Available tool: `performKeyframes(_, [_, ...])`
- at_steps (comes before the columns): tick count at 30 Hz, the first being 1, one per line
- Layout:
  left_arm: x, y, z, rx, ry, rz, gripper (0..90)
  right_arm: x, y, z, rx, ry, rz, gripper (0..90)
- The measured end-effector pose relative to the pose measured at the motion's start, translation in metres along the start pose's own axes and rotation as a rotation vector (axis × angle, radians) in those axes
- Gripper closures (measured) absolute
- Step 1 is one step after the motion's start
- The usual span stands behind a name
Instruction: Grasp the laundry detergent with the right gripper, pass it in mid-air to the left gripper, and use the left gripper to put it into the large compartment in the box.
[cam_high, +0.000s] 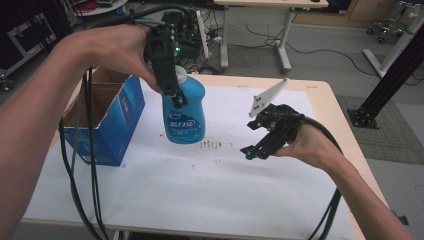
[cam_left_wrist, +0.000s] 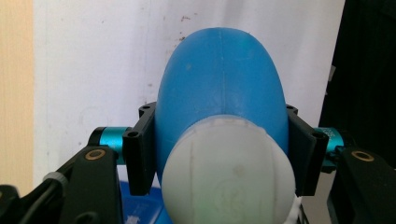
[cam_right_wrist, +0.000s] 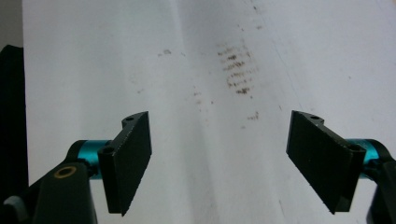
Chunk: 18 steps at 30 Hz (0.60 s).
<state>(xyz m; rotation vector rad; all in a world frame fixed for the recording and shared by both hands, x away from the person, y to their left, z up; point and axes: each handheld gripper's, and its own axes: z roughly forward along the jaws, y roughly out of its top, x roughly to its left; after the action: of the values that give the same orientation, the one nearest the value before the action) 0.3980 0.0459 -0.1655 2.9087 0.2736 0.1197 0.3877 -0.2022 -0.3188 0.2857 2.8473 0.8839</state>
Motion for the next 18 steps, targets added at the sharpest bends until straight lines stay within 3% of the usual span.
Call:
performKeyframes(8, [0.021, -0.019, -0.041, -0.011, 0.020, -0.121, 38.2, -0.006, -0.018, -0.024, 0.036, -0.071, 0.043, 16.9])
performKeyframes(13, [0.038, -0.039, -0.067, -0.009, 0.036, -0.238, 38.2, -0.010, -0.030, -0.035, 0.105, -0.121, 0.065, 12.3])
performKeyframes(18, [0.054, -0.066, -0.089, -0.022, 0.052, -0.391, 38.2, -0.011, -0.037, -0.040, 0.174, -0.162, 0.082, 12.3])
